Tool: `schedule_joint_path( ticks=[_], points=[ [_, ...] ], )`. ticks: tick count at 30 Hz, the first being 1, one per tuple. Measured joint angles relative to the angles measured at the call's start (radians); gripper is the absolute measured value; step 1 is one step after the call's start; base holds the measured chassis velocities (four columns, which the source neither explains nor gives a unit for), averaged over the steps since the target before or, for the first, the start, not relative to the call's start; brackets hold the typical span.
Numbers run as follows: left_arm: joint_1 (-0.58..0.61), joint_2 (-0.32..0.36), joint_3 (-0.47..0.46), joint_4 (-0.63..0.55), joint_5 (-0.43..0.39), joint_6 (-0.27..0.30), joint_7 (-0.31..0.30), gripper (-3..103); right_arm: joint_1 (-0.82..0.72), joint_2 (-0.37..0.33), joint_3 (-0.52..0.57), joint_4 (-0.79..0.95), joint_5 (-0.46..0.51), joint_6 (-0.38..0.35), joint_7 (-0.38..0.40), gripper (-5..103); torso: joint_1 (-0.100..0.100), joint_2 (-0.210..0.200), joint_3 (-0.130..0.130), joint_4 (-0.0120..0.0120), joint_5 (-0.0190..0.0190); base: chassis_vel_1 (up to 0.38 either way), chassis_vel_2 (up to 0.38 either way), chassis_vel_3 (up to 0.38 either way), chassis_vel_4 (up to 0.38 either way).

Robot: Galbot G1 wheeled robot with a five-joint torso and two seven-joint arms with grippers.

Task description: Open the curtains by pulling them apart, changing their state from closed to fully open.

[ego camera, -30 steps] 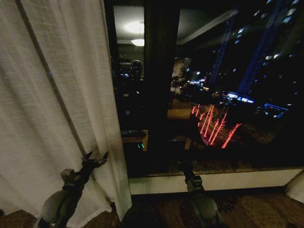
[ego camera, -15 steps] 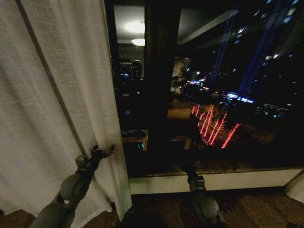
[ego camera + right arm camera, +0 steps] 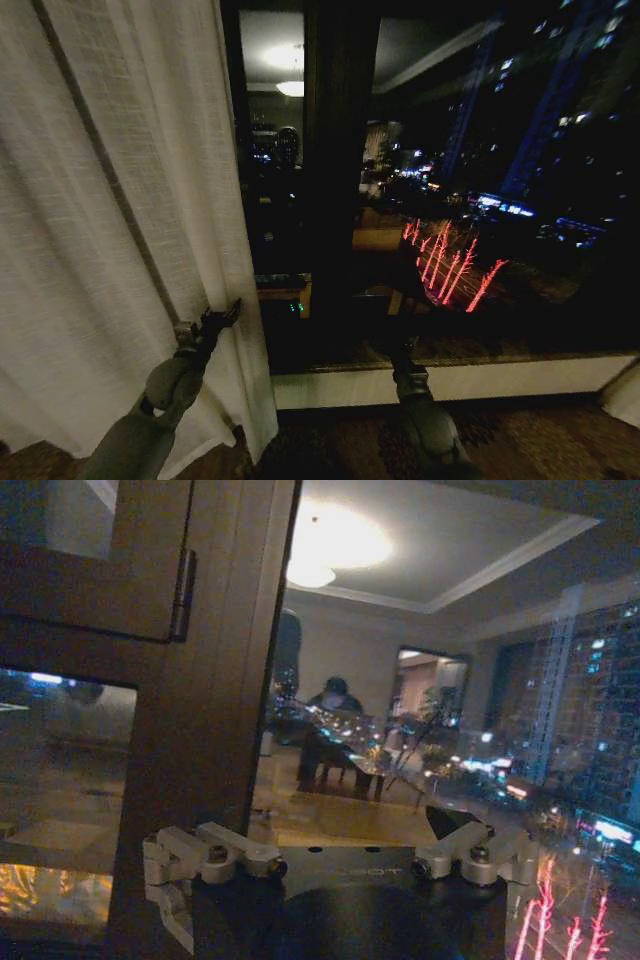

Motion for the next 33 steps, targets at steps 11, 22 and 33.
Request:
schedule_joint_path(
  ticks=[11,22,33],
  points=[
    [0.006,0.000,-0.009,0.000,0.000,0.006,0.003,5,0.004,-0.001,0.004,-0.003,-0.054,-0.003,-0.042,100,0.000,0.000,0.000,-0.0001,-0.0001,0.000,0.000,0.000,0.000],
    [0.020,0.008,-0.022,-0.010,-0.003,0.009,0.005,0,0.005,-0.001,0.002,-0.009,-0.097,0.004,-0.051,100,0.000,0.000,0.000,-0.0002,0.0000,0.012,0.020,-0.017,-0.024],
    [0.042,0.015,-0.041,-0.025,-0.003,0.009,0.007,0,0.011,-0.008,-0.005,-0.013,-0.095,0.007,-0.057,100,0.000,0.000,0.000,-0.0001,-0.0001,0.187,0.166,-0.169,-0.182]
  ],
)
